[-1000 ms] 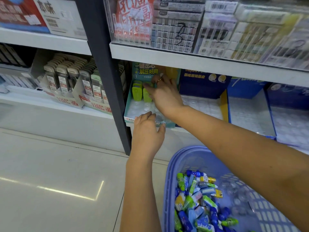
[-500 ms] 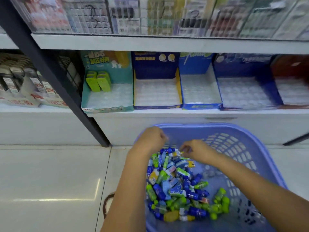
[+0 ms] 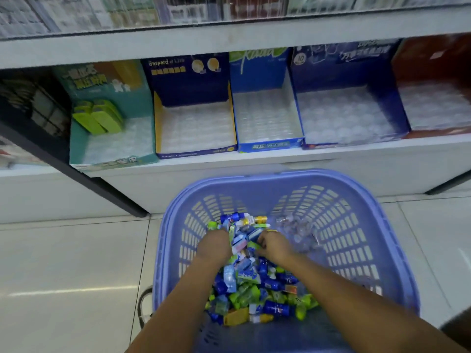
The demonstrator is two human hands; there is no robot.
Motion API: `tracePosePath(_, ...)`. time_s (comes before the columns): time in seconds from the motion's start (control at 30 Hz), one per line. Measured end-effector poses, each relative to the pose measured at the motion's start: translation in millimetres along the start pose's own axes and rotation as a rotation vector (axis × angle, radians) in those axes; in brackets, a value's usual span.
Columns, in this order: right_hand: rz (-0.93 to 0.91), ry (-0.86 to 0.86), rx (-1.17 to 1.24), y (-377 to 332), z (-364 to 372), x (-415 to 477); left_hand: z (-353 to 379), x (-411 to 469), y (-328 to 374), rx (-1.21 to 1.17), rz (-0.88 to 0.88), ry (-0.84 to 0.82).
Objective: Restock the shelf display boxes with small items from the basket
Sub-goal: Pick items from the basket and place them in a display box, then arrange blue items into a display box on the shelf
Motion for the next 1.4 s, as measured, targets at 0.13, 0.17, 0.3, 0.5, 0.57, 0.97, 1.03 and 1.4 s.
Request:
tracePosePath(0.13,-0.036,-0.013,0.041,2,4,7,6,10,3,-0.054,-0.112,0.140)
tracePosePath(0.17,-0.046,-0.019,0.090,4,2,7,8,12,6,-0.037,-0.136,0.162)
tracePosePath(0.3,-0.057,0.041,0.431,6,-17,0,13,18,11,-0.018,-0.234,0.176)
tracePosePath(0.5,-0.082,-0.087,1.159,-13,-55,-18,-1,22,3,-0.350,-0.280,0.038)
tracePosePath(0.57,-0.077,-0.186,1.381,-25,-66,-23,-22,18,-1,-0.487,-0.259,-0.063)
tracePosePath(0.97,-0.533,0.233,0.831,-150,-180,-65,-180,-61,-53,-1.495,0.292,0.010)
tracePosePath(1.03,-0.555,0.442,0.518,-174,-203,-61,-189,-61,-65,-1.622,0.257,0.239)
tracePosePath(1.4,-0.534,0.873,0.094,-274,-259,46,-181,-42,-81,-1.452,0.019,0.674)
Point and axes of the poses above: each hand's wrist, its own x-axis towards the middle knuckle, its own z-axis out of the palm, y = z × x, the point moved 3 cm from there along x, towards the middle knuckle, and after that the axes turned 8 degrees about -z, right-handed, at the moved point
